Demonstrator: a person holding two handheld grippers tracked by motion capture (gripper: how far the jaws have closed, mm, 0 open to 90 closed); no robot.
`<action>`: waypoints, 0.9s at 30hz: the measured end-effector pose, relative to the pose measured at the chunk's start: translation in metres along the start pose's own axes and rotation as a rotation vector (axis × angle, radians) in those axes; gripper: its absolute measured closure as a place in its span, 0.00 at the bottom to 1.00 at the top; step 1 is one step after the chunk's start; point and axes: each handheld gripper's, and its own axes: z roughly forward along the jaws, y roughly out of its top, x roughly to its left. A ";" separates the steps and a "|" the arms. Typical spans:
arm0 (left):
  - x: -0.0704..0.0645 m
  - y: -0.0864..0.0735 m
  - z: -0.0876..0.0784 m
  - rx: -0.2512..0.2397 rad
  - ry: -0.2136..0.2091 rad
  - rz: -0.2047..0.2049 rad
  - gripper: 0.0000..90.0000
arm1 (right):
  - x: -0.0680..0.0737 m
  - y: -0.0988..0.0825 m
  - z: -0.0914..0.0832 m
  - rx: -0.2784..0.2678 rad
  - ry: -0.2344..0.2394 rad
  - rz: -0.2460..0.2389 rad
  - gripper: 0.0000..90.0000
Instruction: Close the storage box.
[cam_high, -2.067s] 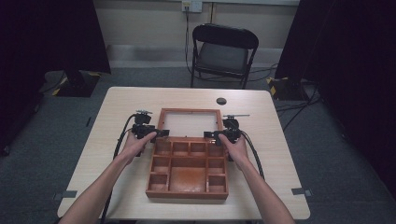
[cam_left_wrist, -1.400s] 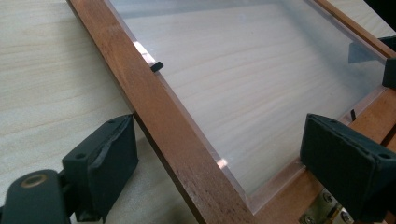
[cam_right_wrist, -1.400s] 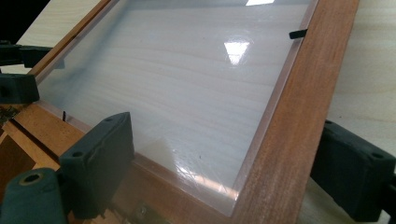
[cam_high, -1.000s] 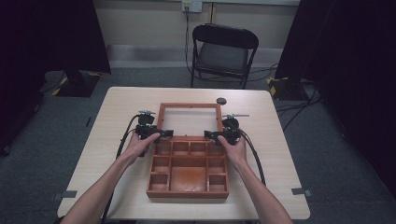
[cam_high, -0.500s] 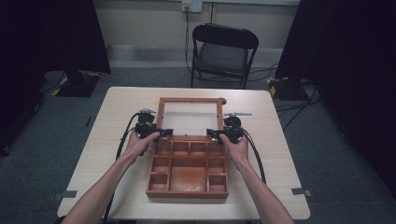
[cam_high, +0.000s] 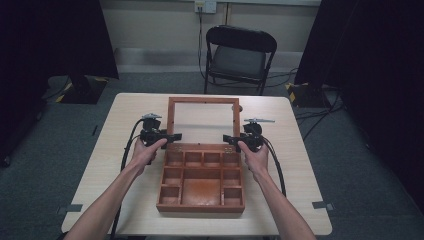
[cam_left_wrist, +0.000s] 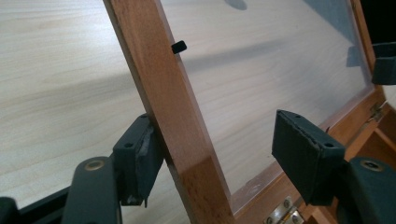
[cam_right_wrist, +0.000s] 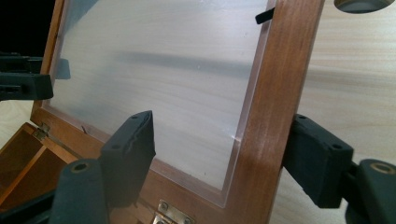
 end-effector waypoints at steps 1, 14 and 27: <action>0.000 0.000 -0.001 -0.008 -0.009 -0.009 0.37 | 0.000 0.000 -0.001 -0.002 0.000 -0.001 0.32; 0.001 0.003 -0.009 -0.045 -0.031 0.004 0.49 | -0.001 0.003 -0.012 -0.038 -0.004 -0.005 0.47; -0.006 0.010 -0.020 -0.071 -0.056 0.036 0.50 | 0.002 0.007 -0.025 -0.097 0.021 -0.010 0.52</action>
